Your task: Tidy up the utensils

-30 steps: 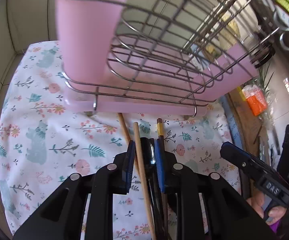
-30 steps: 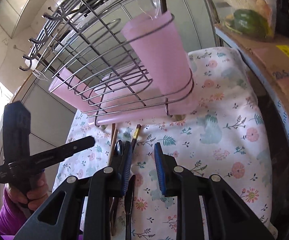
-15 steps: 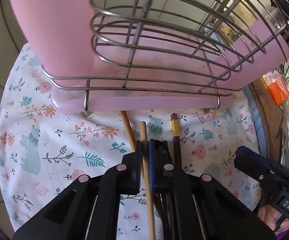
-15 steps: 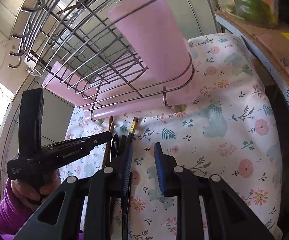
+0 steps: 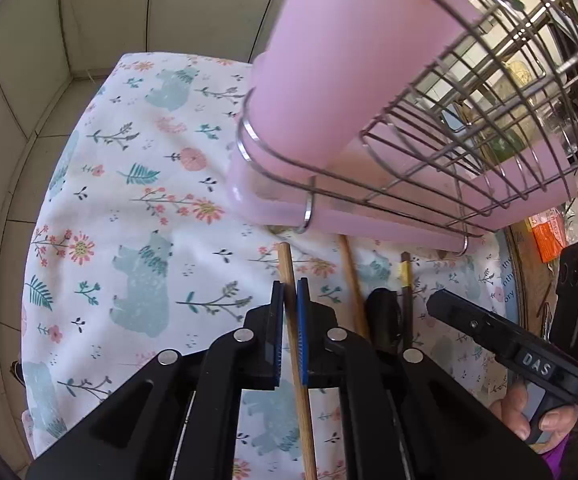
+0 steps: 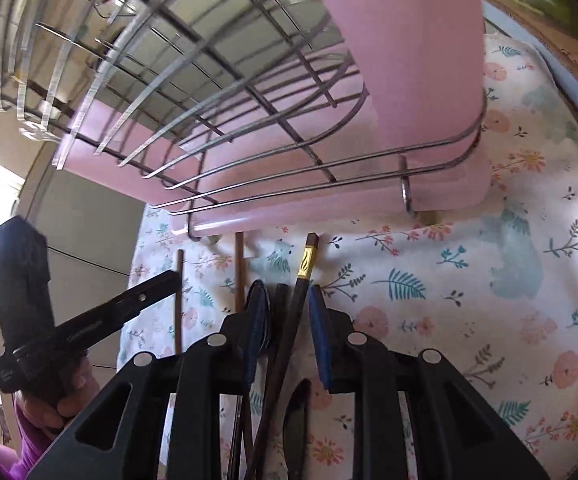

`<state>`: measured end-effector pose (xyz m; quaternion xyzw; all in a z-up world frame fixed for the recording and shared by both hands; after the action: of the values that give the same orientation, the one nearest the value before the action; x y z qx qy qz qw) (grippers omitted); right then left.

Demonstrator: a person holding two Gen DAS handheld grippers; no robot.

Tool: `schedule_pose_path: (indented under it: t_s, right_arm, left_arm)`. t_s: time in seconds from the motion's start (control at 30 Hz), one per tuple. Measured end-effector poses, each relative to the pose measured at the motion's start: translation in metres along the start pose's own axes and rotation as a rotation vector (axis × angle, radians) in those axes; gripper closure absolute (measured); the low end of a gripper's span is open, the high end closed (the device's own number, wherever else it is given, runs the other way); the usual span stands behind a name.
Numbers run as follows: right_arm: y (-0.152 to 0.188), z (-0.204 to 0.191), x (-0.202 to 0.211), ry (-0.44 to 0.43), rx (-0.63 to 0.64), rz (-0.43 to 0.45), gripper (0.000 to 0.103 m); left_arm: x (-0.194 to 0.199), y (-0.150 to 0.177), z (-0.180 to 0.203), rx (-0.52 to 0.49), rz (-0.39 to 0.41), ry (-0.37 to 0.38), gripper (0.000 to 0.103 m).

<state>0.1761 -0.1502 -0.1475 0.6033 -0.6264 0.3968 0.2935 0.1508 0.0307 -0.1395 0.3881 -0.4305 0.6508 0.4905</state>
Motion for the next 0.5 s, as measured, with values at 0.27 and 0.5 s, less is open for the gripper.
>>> schedule_pose_path:
  t_s: [0.27,0.5]
  right_arm:
    - [-0.014,0.006,-0.024,0.044,-0.079,-0.048,0.081]
    - [-0.015,0.011,-0.026,0.036,-0.099,-0.019,0.095]
  left_arm:
    - [-0.015,-0.001,-0.006,-0.004,-0.041,0.015,0.097]
    - [-0.017,0.000,-0.011,-0.002,-0.068,0.018,0.096]
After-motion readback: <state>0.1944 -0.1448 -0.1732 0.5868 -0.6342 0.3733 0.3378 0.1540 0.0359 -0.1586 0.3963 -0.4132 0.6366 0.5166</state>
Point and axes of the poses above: each gripper's, at about its wrist camera, not at the fingertips, and x roughly against the way its jaws point, z to its right, y to its underside, the point moved 5 cm from there along -x, roughly the way its jaws point, and after that the axes turned 11 degrees about -z, right-handed, at the moved point
